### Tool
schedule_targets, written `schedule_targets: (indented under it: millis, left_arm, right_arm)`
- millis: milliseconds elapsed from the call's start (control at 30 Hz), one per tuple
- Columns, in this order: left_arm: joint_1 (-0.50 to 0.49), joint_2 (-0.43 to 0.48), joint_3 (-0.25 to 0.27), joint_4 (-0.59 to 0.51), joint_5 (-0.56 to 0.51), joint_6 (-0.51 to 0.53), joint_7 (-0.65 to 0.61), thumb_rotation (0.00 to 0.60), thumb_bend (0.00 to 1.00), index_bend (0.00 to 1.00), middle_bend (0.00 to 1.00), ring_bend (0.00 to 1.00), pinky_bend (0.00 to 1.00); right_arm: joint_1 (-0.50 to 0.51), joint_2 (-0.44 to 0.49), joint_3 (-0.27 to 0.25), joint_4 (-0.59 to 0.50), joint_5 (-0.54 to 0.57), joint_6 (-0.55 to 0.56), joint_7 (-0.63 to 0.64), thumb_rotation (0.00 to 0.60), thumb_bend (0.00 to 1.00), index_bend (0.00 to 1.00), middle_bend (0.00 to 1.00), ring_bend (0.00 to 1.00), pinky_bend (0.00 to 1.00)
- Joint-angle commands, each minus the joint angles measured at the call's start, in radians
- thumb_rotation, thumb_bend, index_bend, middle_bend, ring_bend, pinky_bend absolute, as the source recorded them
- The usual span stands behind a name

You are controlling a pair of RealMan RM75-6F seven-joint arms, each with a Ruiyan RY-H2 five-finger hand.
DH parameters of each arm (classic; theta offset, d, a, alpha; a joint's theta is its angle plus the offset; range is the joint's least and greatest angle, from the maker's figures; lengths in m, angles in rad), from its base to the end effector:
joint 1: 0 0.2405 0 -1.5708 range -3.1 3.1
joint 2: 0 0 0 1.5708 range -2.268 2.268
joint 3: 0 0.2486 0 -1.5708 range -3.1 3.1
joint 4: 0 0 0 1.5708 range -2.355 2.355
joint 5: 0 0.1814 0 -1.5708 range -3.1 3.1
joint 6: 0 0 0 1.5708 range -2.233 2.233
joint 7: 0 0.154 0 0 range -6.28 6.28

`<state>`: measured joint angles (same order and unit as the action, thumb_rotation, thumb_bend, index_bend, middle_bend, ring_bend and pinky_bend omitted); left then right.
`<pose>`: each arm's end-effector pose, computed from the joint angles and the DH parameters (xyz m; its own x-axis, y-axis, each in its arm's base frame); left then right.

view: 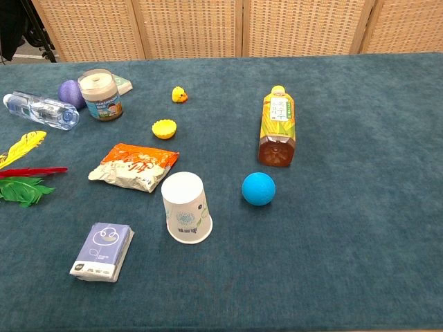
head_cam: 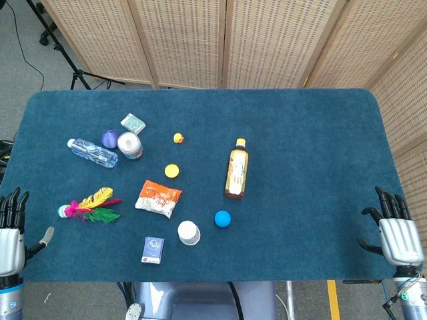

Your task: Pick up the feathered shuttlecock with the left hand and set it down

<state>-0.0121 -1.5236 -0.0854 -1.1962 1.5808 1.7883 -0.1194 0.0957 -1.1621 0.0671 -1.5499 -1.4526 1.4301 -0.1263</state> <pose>-0.3050 0.1653 0.1297 0.2817 -0.2964 0.9126 0.9529 -0.0253 -0.3023 -0.3076 -0.1949 0.1720 0.5171 -0.0377 0.8551 -0.8549 0.0274 0.5181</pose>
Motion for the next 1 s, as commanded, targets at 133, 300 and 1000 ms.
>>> schedule_targets:
  millis: [133, 300, 1000]
  left_arm:
    - [-0.1, 0.366, 0.023, -0.387, -0.162, -0.346, 0.262, 0.6, 0.22, 0.0, 0.0, 0.0, 0.05]
    - [-0.092, 0.376, 0.028, -0.403, -0.143, -0.326, 0.257, 0.6, 0.22, 0.0, 0.0, 0.0, 0.05]
    - [-0.09, 0.378, 0.04, -0.412, -0.138, -0.334, 0.265, 0.6, 0.22, 0.0, 0.0, 0.0, 0.05]
  right_arm:
    - [0.003, -0.004, -0.006, 0.004, -0.004, -0.008, 0.0, 0.6, 0.0, 0.36, 0.0, 0.0, 0.0]
    - [-0.002, 0.005, -0.006, -0.016, -0.021, 0.014, 0.0, 0.6, 0.0, 0.36, 0.0, 0.0, 0.0]
    - [-0.002, 0.012, -0.005, -0.028, -0.025, 0.018, 0.0, 0.6, 0.0, 0.36, 0.0, 0.0, 0.0]
